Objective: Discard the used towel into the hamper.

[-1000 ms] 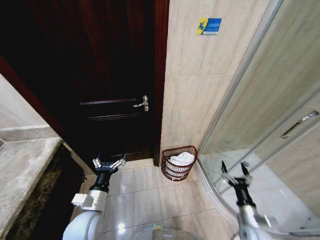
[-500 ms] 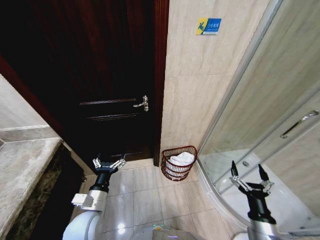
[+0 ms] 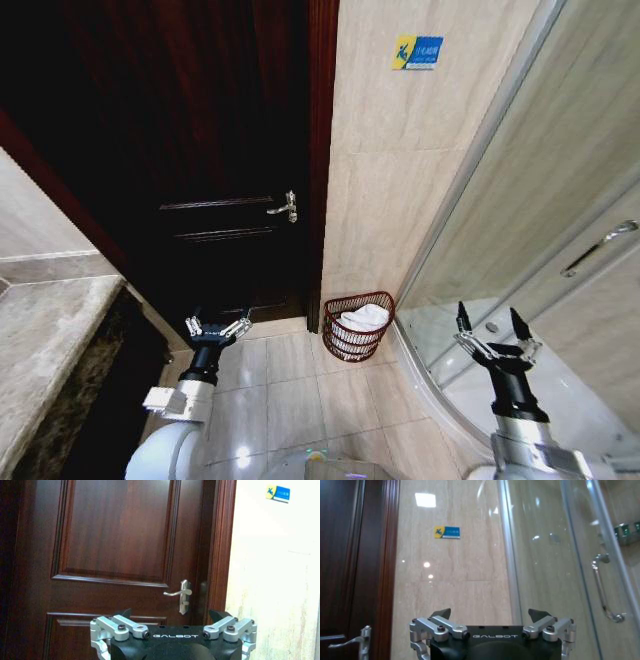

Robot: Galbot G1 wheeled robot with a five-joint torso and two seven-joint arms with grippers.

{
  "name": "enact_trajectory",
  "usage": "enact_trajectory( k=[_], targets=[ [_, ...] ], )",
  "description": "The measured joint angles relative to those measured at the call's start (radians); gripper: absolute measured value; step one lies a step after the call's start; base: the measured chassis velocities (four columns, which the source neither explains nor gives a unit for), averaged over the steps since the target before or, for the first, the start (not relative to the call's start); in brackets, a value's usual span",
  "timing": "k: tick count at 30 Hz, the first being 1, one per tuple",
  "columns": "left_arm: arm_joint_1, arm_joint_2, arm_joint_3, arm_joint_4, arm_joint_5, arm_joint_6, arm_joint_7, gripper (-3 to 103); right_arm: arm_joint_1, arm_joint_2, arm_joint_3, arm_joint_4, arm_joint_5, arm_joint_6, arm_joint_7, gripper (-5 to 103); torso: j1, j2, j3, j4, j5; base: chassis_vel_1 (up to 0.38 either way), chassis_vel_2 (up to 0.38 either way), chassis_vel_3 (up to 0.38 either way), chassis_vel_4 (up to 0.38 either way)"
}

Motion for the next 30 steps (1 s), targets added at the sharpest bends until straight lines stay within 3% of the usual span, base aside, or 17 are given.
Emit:
enact_trajectory(
  k=[15,30],
  targets=[
    [0.000,0.000,0.000,0.000,0.000,0.000,0.000,100,0.044,-0.001,0.017,-0.048,0.008,0.045,0.024,100,0.000,0.000,0.000,0.0000,-0.0002,0.000,0.000,0.000,0.000],
    [0.000,0.000,0.000,0.000,0.000,0.000,0.000,100,0.045,0.011,0.012,-0.064,0.006,0.053,-0.001,100,0.000,0.000,0.000,0.0001,-0.0001,-0.052,-0.051,-0.053,-0.054]
  ],
)
